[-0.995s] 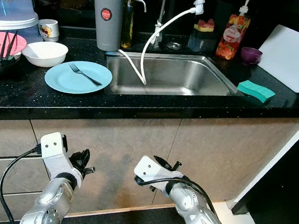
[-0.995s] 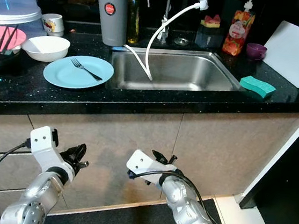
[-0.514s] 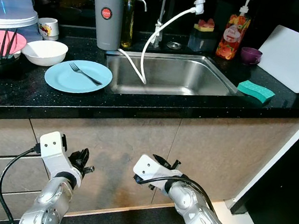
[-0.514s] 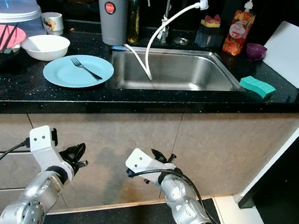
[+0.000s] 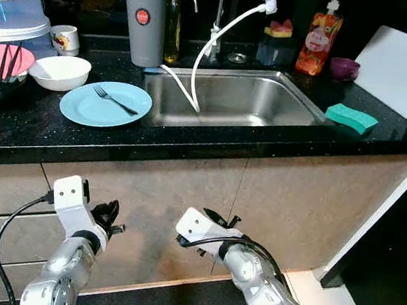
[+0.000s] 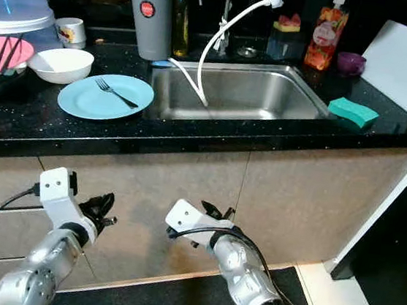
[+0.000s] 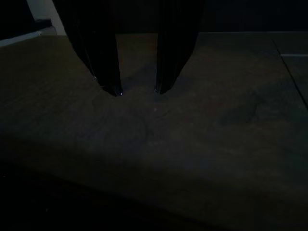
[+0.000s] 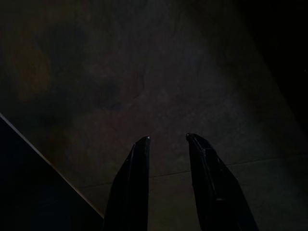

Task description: Kitchen organization

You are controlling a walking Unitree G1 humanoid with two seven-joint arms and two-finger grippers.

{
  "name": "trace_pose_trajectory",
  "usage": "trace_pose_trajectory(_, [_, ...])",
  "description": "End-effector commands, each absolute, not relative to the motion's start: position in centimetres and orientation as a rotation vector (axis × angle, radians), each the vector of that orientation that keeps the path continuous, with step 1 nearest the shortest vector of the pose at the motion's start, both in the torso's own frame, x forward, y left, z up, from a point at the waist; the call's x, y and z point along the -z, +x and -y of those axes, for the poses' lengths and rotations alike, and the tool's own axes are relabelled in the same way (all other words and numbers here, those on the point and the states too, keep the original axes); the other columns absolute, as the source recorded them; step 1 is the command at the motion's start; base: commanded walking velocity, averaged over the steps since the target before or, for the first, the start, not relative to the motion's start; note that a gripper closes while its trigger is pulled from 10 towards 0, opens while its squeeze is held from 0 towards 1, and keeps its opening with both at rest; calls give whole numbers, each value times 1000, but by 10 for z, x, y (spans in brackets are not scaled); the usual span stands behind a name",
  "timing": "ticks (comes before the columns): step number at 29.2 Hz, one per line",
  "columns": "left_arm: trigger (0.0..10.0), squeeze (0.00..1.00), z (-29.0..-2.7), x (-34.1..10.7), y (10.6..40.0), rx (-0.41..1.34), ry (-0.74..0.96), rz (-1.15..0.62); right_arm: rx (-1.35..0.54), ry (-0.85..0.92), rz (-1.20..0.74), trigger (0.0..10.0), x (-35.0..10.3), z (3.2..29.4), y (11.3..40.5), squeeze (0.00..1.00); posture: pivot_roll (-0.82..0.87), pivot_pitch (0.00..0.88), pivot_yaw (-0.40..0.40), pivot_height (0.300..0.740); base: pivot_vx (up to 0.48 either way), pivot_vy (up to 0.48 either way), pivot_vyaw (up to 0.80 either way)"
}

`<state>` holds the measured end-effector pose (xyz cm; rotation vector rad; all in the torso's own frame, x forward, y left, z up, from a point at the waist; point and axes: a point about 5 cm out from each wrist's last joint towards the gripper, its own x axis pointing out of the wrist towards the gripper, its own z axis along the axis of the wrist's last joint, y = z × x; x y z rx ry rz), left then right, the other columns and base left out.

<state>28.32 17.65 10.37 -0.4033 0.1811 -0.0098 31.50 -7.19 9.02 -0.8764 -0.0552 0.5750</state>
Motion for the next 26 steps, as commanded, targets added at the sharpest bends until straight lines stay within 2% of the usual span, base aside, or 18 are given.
trace_pose_trajectory(1, [10000,0,-180,-99,283,0,-382,-204,-567,-890,42,10000,-88,72,315,0,-182,39,37,740,0,0,0])
trace_pose_trajectory(13, [10000,0,-180,-99,283,-32,-406,-200,-554,-895,46,10000,-89,78,315,0,-172,33,20,740,0,0,0])
trace_pose_trajectory(18, [10000,0,-178,-97,281,-34,-344,-222,-548,-893,48,10000,-88,80,313,0,-122,29,4,740,0,0,0])
trace_pose_trajectory(23, [10000,0,-180,-96,275,-32,-295,-219,-600,-888,51,10000,-87,71,308,0,-99,28,-4,740,0,0,0])
trace_pose_trajectory(26, [10000,0,-179,-97,276,-32,-262,-195,-613,-816,12,10000,-86,72,307,0,-85,26,-13,740,0,0,0])
